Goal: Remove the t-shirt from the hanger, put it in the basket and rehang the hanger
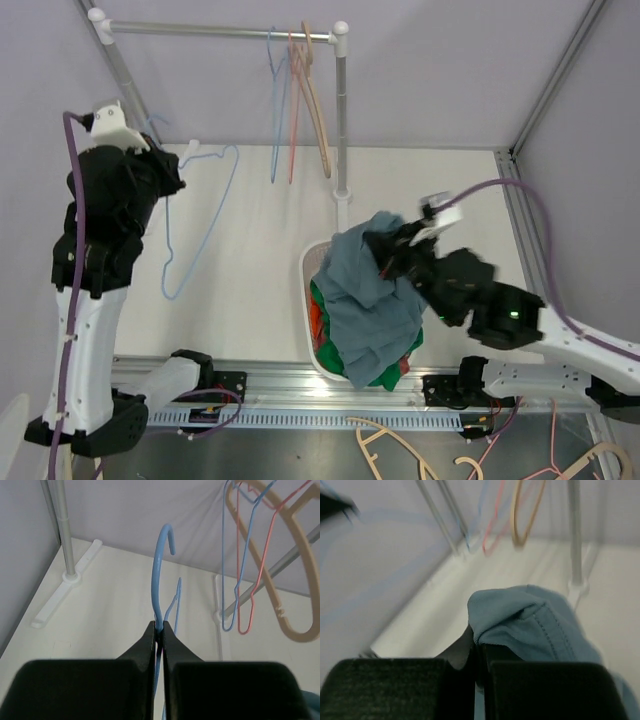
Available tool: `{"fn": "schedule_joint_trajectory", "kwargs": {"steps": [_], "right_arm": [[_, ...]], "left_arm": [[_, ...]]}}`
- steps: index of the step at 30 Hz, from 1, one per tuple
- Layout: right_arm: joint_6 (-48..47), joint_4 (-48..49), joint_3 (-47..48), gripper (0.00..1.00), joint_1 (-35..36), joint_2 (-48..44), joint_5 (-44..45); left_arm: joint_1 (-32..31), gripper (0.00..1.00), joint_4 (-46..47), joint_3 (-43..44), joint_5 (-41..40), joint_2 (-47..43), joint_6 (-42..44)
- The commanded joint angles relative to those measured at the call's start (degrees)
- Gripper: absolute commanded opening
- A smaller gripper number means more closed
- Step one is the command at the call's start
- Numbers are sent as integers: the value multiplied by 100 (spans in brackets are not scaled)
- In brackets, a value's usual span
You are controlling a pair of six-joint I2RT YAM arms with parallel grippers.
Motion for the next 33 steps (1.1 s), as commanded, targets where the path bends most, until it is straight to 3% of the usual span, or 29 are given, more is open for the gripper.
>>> {"fn": "schedule_joint_trajectory", "kwargs": {"steps": [1,4,7,13,17,20,27,33], "right_arm": [[2514,-2324,-855,0,-236,815,-424],[3184,-1993,-1918,0,-736,1542,-2075],[3624,-1500,-2710,0,-721,2254,-2547],[3976,-980,-3450,0,-581,3109,-2778],[3968,-1480,-3126,0,-291,2664,-2277],[3888,-2069,-2634,27,-132,2268,-1794],[3660,-3211,-1544,35,-79,1467,-1397],[3545,-3670,-885,72,17,1440,-1214]], "left_arm": [[192,1,57,808,347,612,-100],[289,1,-145,1529,356,1140,-117],[351,1,-269,2161,339,1518,-126],[500,1,-410,3084,663,2387,-144],[527,1,-85,3217,752,2740,-74],[527,1,65,3471,743,3003,-21],[527,1,12,3912,840,3435,23],[527,1,380,3921,848,3523,234]]}}
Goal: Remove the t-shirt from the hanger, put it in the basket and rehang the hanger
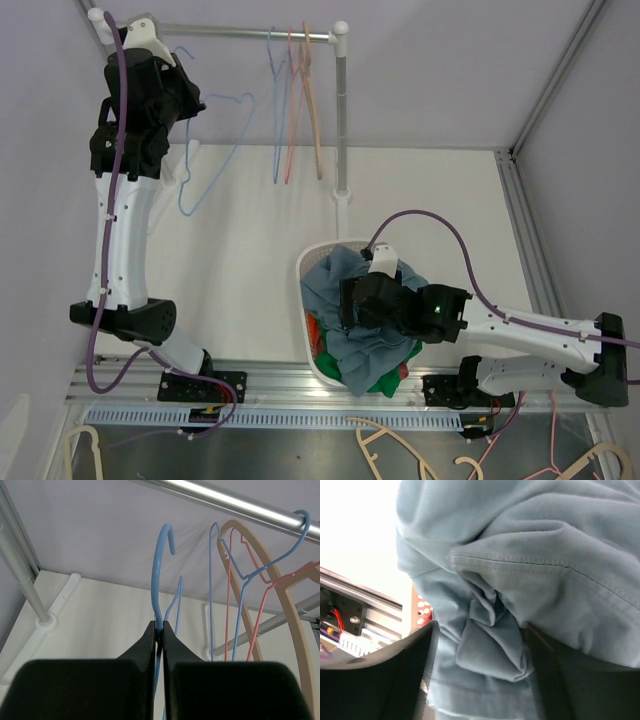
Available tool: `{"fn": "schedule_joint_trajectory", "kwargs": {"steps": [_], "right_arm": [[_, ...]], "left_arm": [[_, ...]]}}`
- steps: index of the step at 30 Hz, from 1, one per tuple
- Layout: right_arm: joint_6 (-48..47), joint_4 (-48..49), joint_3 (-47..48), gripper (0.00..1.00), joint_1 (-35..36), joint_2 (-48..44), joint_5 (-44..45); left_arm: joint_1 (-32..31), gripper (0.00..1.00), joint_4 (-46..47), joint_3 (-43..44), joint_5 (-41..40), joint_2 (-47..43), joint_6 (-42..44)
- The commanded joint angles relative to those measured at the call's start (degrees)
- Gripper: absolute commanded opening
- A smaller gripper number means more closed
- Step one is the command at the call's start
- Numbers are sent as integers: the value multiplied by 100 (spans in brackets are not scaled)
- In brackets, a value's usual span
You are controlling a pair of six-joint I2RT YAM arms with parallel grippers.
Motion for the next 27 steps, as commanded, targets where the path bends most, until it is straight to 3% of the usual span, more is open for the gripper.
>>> {"fn": "schedule_joint_trajectory", "kwargs": {"steps": [1,4,10,18,27], "right_arm": [[-37,-597,325,92,94,-33,339],[7,-554,386,99,216,-138,524],[-28,-316,343,99,489,-647,805],[-440,588,-123,99,1016,-1543,928],[-924,1204,-282,99,1350,-1518,779]], "left_arm": [[57,1,576,284,73,30,251],[57,1,909,231,-33,65,462],[22,1,1420,573,151,468,551],[-102,1,1886,1109,1151,1312,559],[-312,1,2158,1224,1356,1945,612]]}}
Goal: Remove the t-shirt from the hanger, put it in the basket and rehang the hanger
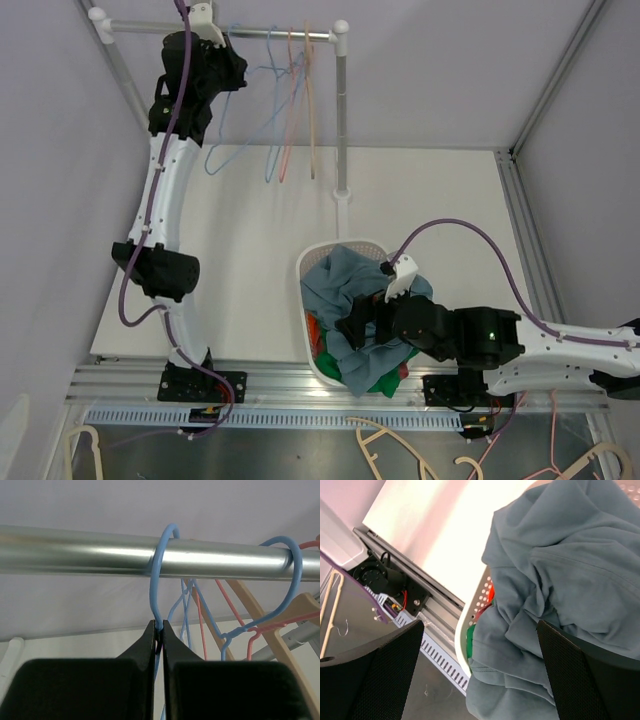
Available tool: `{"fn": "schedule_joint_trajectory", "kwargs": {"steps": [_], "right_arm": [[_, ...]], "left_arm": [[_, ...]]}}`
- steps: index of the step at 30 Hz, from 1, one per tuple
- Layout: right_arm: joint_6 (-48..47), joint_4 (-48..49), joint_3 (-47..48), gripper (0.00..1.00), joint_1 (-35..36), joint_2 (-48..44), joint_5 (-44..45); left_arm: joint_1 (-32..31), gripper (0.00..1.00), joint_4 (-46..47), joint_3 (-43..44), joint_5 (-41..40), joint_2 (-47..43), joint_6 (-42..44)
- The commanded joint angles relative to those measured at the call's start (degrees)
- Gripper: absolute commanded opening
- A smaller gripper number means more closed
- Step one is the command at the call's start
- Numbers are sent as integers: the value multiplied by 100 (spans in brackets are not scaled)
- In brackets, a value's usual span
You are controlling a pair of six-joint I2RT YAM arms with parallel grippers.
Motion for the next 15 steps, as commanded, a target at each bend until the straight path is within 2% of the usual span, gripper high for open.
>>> {"fn": "schedule_joint_trajectory", "kwargs": {"steps": [1,3,6,8,9,11,12,14,15], "right_arm": [[-229,453,0,100,131,84,88],[-221,479,-8,99,149,145,106],[-256,567,-61,100,149,181,132],[-352,620,-52,99,140,181,158],[-387,611,-26,99,149,181,185],[-589,576,97,99,149,172,281],[-642,515,175,99,123,181,343],[-878,304,551,99,9,198,405],[-984,243,685,99,-79,207,370]], "left_arm": [[-142,1,449,280,193,68,181],[-221,1,458,263,289,121,217],[-274,13,388,166,500,113,173],[-283,29,353,104,623,-1,59],[-283,42,353,-18,632,-71,15],[-283,56,274,-80,615,-291,-38],[-283,75,195,-63,423,-370,-64],[-283,99,-128,-45,63,-711,-152],[-274,100,-235,-106,-279,-861,-204]]}}
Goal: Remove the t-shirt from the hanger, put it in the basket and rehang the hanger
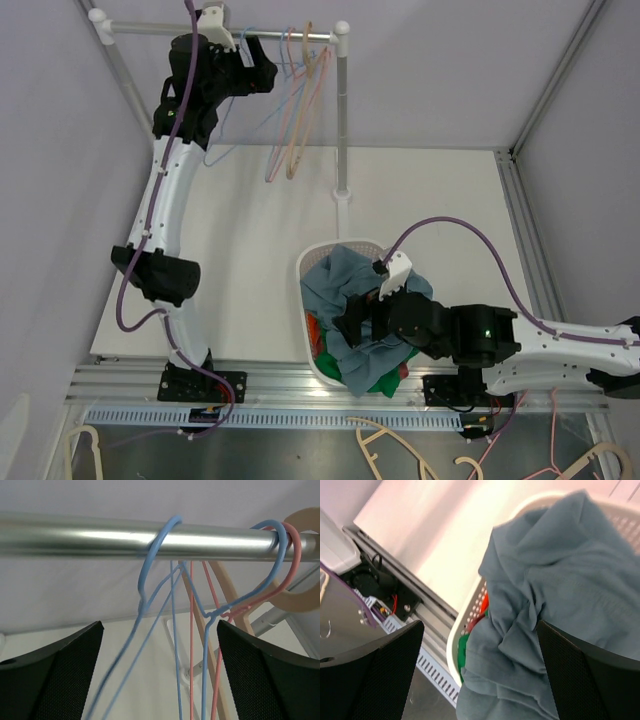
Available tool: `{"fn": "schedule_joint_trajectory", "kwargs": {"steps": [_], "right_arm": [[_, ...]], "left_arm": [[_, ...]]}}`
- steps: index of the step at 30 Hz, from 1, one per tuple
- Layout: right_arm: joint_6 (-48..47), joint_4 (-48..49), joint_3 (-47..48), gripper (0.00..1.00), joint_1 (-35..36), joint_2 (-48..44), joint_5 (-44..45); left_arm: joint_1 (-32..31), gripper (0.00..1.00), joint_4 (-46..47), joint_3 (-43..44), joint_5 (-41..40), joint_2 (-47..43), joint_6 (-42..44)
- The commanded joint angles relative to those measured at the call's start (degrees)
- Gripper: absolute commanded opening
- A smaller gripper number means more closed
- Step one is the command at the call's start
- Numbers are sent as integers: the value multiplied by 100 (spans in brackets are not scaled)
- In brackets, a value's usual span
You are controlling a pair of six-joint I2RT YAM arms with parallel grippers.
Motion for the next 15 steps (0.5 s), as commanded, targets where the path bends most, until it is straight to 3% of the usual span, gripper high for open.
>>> {"fn": "schedule_joint_trajectory", "kwargs": {"steps": [1,8,11,15], "right_arm": [[-593,-55,827,99,-347,-11,149],[-1122,-91,1119,99,-1246,-3,-362],[-1280,-126,1181,100,-1343,6,-204],[-1412,-30,1111,99,-1352,-160,86]], "left_arm": [[-10,100,-427,-74,-690,-1132,-257],[-18,99,-1088,-1320,-1052,-2768,-890],[-53,99,-1325,-2401,-929,-3761,-1057],[-264,100,-1213,-4808,-272,-5228,-1137]]}}
